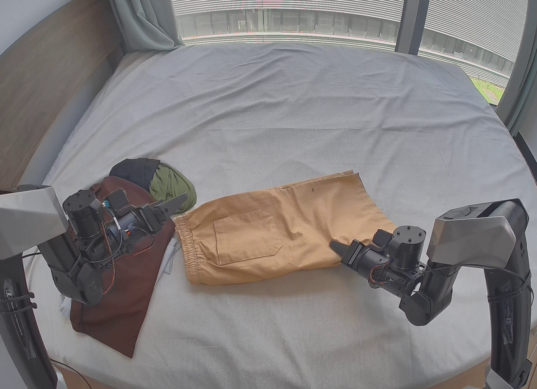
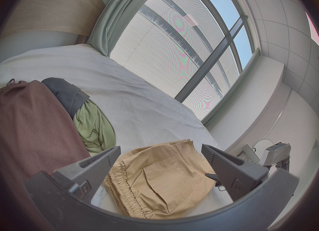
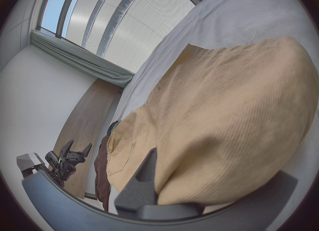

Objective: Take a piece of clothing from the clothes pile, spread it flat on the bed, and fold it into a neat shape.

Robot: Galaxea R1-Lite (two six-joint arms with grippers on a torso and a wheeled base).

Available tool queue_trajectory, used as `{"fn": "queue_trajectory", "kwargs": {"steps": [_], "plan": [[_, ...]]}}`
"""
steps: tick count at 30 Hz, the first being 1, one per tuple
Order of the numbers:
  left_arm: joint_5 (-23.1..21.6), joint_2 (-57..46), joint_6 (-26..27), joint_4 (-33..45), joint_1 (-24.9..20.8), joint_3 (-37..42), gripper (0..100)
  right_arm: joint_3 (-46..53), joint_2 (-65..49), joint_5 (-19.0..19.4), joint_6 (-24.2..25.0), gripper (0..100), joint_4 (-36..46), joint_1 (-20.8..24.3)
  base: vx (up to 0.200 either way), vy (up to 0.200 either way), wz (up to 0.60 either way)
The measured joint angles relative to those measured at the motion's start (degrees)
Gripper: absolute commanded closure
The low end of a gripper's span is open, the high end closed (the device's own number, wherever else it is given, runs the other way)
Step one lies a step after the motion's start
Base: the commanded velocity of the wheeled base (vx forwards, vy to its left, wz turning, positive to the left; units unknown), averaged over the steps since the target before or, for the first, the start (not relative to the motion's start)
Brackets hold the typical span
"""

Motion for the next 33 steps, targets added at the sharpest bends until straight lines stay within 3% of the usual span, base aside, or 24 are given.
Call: {"fn": "queue_trajectory", "kwargs": {"steps": [33], "plan": [[0.0,0.0,0.0,0.0,0.0,0.0,0,0.0,0.0,0.0,0.0,100,0.0,0.0,0.000,0.000,0.00]]}}
